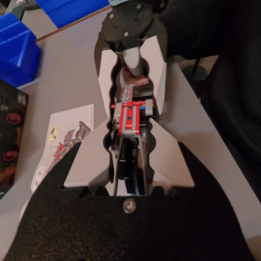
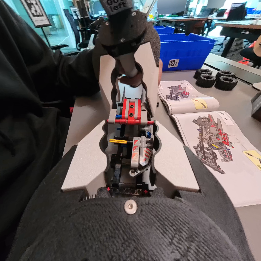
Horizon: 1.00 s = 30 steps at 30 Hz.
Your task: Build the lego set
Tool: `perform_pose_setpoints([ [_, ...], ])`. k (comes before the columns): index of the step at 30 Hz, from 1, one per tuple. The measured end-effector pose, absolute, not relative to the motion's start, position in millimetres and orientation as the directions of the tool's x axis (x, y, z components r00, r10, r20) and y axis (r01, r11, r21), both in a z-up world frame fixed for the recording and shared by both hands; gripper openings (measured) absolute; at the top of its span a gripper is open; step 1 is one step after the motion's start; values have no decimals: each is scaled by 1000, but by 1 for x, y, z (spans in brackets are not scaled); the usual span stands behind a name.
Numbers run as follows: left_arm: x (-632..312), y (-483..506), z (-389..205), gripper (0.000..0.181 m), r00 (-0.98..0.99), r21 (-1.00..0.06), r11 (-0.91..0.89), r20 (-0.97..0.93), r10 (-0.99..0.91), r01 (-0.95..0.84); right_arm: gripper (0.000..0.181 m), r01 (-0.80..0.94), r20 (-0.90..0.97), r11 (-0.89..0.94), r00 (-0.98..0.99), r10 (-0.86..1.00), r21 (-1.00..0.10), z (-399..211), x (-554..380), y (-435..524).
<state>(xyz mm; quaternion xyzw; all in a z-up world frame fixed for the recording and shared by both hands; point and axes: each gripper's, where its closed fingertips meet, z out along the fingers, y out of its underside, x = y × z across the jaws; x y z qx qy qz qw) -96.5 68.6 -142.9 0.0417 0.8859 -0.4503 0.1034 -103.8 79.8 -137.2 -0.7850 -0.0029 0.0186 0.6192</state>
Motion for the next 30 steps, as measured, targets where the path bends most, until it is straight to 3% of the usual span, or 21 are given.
perform_pose_setpoints([
  [9,-94,66,-147,47,-945,-739,632,-326,-34,233,64,-111,-96,-216,992,-77,-970,-136,-102,84],
  [30,-94,65,-145,45,-940,-767,587,-339,-28,259,64,23,22,-246,1000,6,-969,-139,-102,83],
])
